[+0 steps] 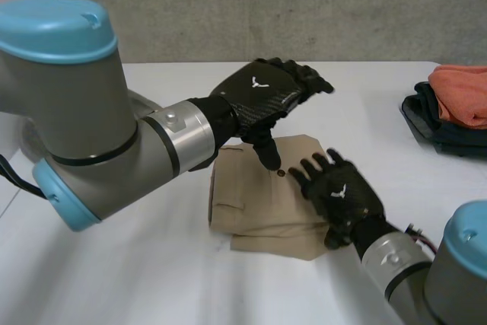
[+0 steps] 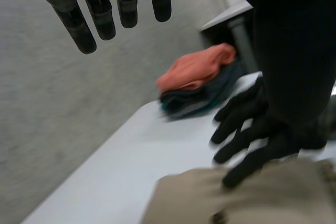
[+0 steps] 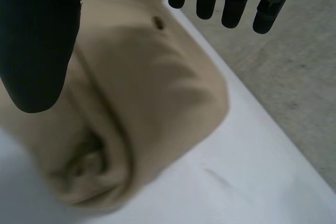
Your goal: Fold the laundry.
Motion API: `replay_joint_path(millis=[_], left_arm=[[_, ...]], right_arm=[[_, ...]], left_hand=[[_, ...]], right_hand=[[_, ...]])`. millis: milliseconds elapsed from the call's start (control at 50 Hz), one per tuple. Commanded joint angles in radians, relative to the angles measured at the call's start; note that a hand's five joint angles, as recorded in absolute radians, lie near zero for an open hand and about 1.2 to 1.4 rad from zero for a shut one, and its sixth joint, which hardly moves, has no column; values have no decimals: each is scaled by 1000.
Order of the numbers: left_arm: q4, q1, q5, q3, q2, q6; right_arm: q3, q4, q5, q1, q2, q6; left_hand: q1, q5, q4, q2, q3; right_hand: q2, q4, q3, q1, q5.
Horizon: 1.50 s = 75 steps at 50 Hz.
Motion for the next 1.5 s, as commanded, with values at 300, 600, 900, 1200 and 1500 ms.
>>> replay_joint_path(millis=[300,600,900,1200,1500], left_arm=[[-6,9,53,14,-52,-65],[8,12,47,3,-45,-68],[36,40,33,-6,7,-68],[80,42,14,-12,67,-117],[82,31,16,-43,58,-114]], right_arm=[[-11,-373,46,42,254,15],[-164,-379,60,59,342,33],[-507,-297,60,-33,319,170],[-877,-272,-60,-425,277,494],[-920,-575,-416,-804,601,633]], left_hand=[[91,63,81,79,73],[94,66,84,82,76],[100,72,90,88,81],[109,81,99,97,90],[109,81,99,97,90]], right_hand=[[-7,-39,-41,-5,-47],[513,481,479,515,473],[1215,1182,1181,1217,1175],[1215,1182,1181,1217,1175],[1215,1182,1181,1217,1175]])
